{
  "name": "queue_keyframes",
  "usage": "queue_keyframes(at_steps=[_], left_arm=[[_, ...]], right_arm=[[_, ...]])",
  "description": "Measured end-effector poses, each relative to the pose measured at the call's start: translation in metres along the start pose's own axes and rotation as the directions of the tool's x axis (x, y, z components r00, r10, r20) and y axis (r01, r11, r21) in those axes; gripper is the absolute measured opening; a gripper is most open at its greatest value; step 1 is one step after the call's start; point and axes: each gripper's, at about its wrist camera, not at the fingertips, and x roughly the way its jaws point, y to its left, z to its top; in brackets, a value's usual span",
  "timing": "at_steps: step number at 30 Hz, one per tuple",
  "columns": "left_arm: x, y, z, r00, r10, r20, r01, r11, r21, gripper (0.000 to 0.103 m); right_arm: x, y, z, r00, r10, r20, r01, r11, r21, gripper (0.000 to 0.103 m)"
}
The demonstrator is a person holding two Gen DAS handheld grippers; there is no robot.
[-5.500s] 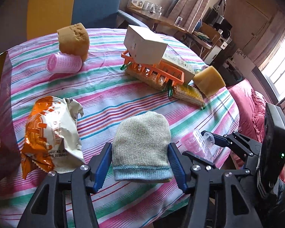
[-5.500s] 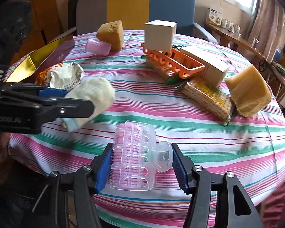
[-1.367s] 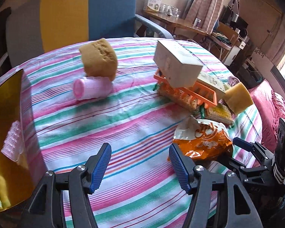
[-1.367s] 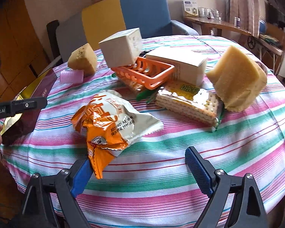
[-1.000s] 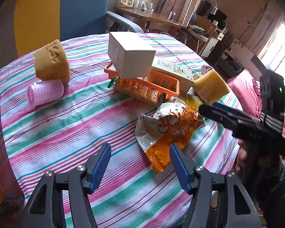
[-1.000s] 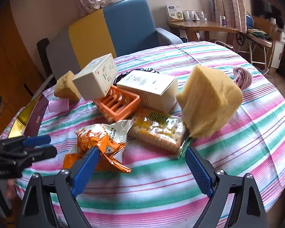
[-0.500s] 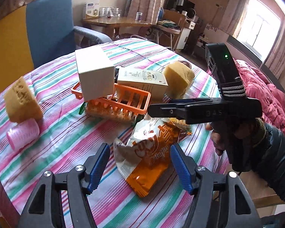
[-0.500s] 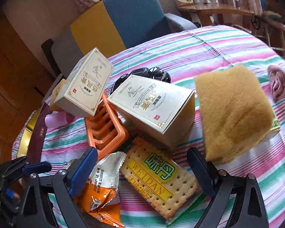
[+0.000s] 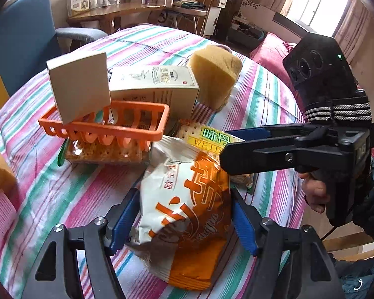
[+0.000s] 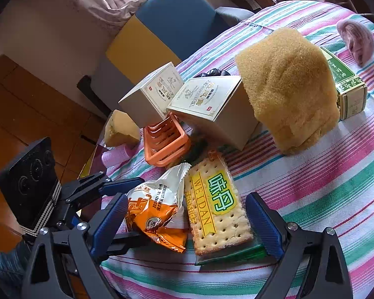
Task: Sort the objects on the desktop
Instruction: 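Grasp the WEIDAN cracker pack with the right gripper while the left holds the bag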
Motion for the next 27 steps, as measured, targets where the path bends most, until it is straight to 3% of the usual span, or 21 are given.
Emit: queue_keyframes(at_steps=[12, 22, 27], left_arm=[[-0.028, 0.008, -0.053, 0.997, 0.070, 0.039, -0.060, 0.973, -0.221, 0.065], [-0.082, 0.025, -0.142, 0.979, 0.181, 0.089, -0.118, 0.870, -0.479, 0.065], [-0.103, 0.033, -0.174, 0.968, 0.225, 0.113, -0.124, 0.818, -0.562, 0.065]], right_arm=[[0.012, 0.019, -0.003, 0.997, -0.073, 0.012, 0.073, 0.996, -0.048, 0.103], [0.017, 0.043, -0.025, 0.986, -0.167, -0.010, 0.165, 0.978, -0.127, 0.103], [0.025, 0.064, -0.041, 0.977, -0.209, -0.037, 0.199, 0.961, -0.193, 0.103]])
